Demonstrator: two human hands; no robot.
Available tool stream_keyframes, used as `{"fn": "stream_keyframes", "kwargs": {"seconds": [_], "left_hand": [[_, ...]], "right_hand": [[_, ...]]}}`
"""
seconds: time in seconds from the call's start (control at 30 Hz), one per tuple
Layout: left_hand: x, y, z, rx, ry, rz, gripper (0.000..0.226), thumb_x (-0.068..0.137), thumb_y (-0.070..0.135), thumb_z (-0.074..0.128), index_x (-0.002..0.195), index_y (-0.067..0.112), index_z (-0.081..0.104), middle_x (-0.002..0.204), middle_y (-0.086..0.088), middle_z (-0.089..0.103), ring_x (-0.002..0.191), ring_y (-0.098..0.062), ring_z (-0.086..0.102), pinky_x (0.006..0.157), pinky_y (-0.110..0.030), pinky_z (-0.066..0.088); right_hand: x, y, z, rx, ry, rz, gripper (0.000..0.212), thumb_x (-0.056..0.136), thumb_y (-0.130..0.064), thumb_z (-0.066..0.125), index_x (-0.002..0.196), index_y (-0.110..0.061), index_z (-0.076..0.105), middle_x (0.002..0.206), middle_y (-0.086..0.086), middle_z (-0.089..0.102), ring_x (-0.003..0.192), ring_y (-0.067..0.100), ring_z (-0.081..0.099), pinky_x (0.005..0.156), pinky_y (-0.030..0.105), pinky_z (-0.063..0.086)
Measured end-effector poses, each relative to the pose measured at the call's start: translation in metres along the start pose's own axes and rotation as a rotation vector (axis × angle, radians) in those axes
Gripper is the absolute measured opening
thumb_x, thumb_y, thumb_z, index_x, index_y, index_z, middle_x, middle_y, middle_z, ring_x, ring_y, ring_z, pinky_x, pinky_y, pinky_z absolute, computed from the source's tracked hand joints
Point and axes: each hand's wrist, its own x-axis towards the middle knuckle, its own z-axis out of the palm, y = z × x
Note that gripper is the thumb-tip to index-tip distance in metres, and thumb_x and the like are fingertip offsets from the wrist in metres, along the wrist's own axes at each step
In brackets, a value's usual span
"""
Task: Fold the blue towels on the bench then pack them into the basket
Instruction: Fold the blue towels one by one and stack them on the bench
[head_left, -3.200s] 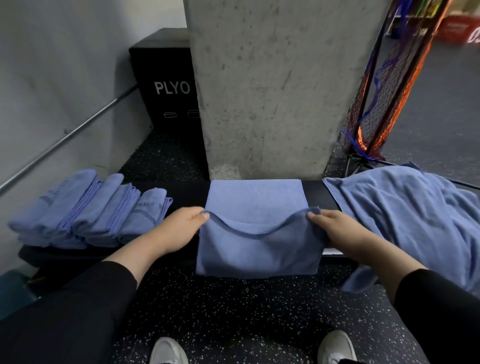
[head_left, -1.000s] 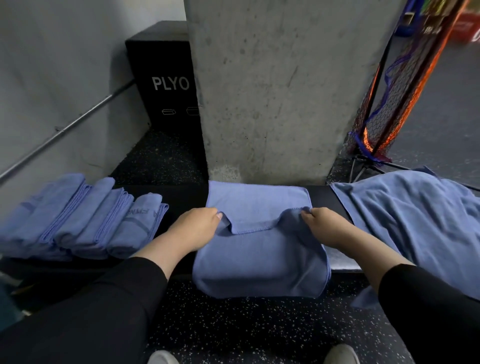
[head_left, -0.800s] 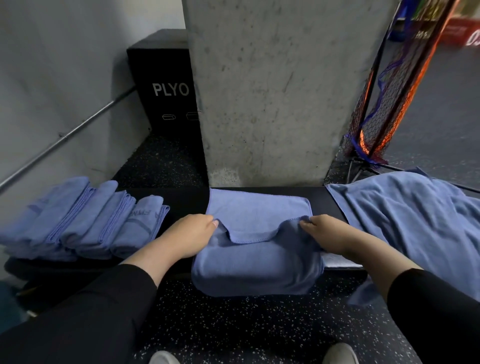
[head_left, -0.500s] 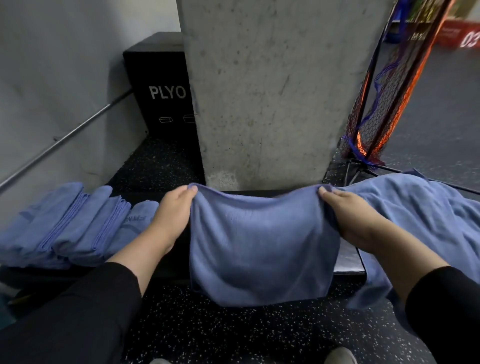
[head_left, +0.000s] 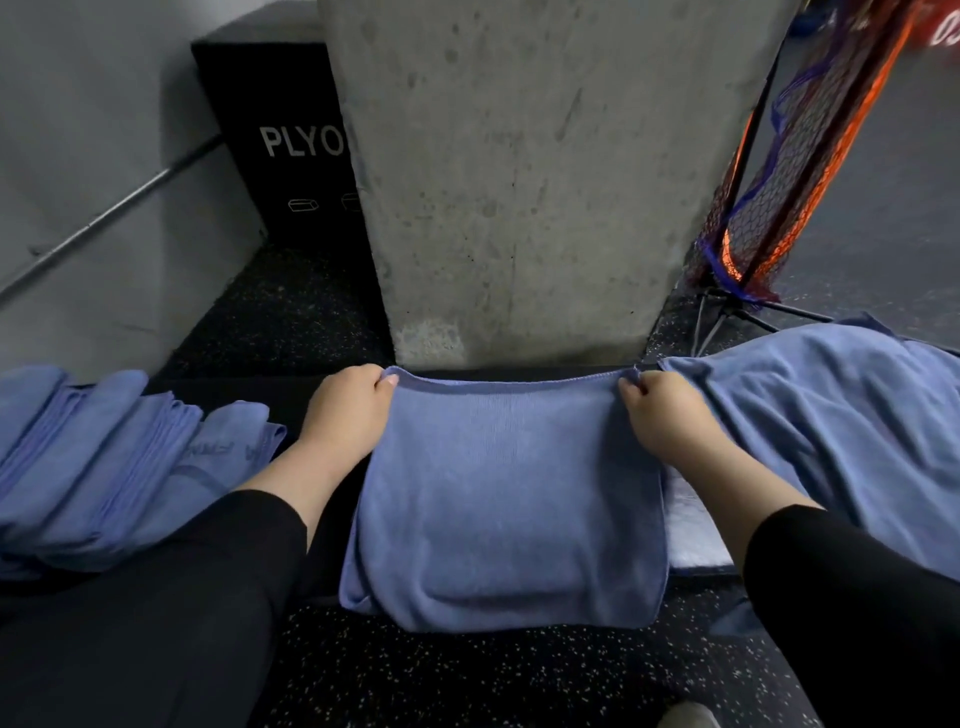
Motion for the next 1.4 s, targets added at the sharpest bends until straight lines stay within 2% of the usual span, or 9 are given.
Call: {"fn": "stream_keyframes", "kwargs": {"seconds": [0.2,0.3,0.47,0.63,0.73,0.83,0.93,1.17,1.4], "left_hand": [[0.016,0.001,0.014,0.050,0.037,-0.027,0.030,0.100,0.030,0.059,0.078,0.009,0.061,0.073,-0.008,0.061,0.072,-0.029,0.058,0.061,-0.040,0.045],[0.017,-0.003,0.024,0.063,0.071,0.043,0.012,0.097,0.026,0.064,0.100,0.014,0.068,0.099,-0.008,0.063,0.091,-0.033,0.060,0.077,-0.045,0.052],[0.018,-0.006,0.027,0.137,-0.088,0.228,0.040,0.102,0.032,0.054,0.141,0.024,0.058,0.143,0.005,0.055,0.132,-0.021,0.046,0.102,-0.038,0.029],[0.018,-0.002,0.015,0.240,-0.180,0.237,0.036,0.102,0.034,0.054,0.137,0.028,0.058,0.130,0.005,0.058,0.125,-0.020,0.047,0.098,-0.039,0.028],[0.011,0.007,0.004,0.219,-0.205,0.181,0.019,0.099,0.028,0.056,0.114,0.028,0.067,0.113,0.006,0.062,0.114,-0.020,0.053,0.095,-0.040,0.031],[0.003,0.009,-0.014,0.076,-0.243,0.098,0.005,0.092,0.024,0.062,0.092,0.023,0.066,0.093,0.006,0.064,0.092,-0.020,0.059,0.082,-0.035,0.041],[-0.010,0.013,-0.038,-0.169,-0.242,0.064,0.008,0.090,0.021,0.070,0.086,0.015,0.065,0.084,0.000,0.066,0.076,-0.016,0.056,0.064,-0.029,0.041],[-0.058,0.017,-0.087,-0.438,-0.120,0.003,0.020,0.090,0.026,0.075,0.079,0.019,0.060,0.073,-0.001,0.062,0.069,-0.016,0.054,0.073,-0.046,0.051],[-0.106,0.012,-0.127,-0.640,-0.031,-0.005,0.020,0.088,0.028,0.075,0.076,0.024,0.060,0.064,0.007,0.057,0.066,-0.013,0.049,0.067,-0.039,0.043]], "right_hand": [[0.009,0.006,0.014,-0.099,0.065,-0.044,0.025,0.103,-0.028,0.049,0.089,-0.009,0.057,0.098,0.022,0.068,0.095,0.041,0.062,0.066,0.034,0.034],[0.005,0.013,0.022,-0.172,0.058,-0.083,0.020,0.096,-0.026,0.055,0.107,-0.010,0.060,0.112,0.017,0.061,0.105,0.039,0.058,0.075,0.040,0.046],[0.010,0.014,0.016,-0.183,-0.037,-0.184,0.038,0.091,-0.021,0.056,0.129,-0.020,0.064,0.122,0.008,0.060,0.114,0.032,0.057,0.090,0.044,0.051],[0.008,0.005,0.008,-0.177,-0.176,-0.088,0.044,0.086,-0.016,0.062,0.130,-0.018,0.061,0.119,0.010,0.068,0.111,0.031,0.061,0.085,0.035,0.050],[0.003,-0.001,0.001,-0.144,-0.203,-0.079,0.031,0.084,-0.015,0.065,0.115,-0.015,0.068,0.112,0.011,0.070,0.104,0.030,0.063,0.079,0.031,0.047],[-0.008,-0.005,-0.011,-0.149,-0.189,-0.072,0.005,0.085,-0.018,0.066,0.088,-0.015,0.063,0.088,0.007,0.067,0.083,0.027,0.058,0.067,0.032,0.041],[-0.021,-0.004,-0.027,0.003,-0.116,-0.077,0.011,0.085,-0.021,0.067,0.083,-0.014,0.058,0.071,0.000,0.057,0.075,0.023,0.054,0.056,0.031,0.034],[-0.066,-0.018,-0.072,0.433,-0.056,-0.098,0.011,0.086,-0.005,0.061,0.088,-0.015,0.064,0.068,-0.001,0.061,0.062,0.012,0.051,0.056,0.029,0.040],[-0.113,-0.030,-0.119,0.287,-0.191,-0.209,0.006,0.086,-0.014,0.071,0.081,-0.017,0.073,0.070,-0.002,0.066,0.065,0.010,0.054,0.057,0.022,0.042]]}}
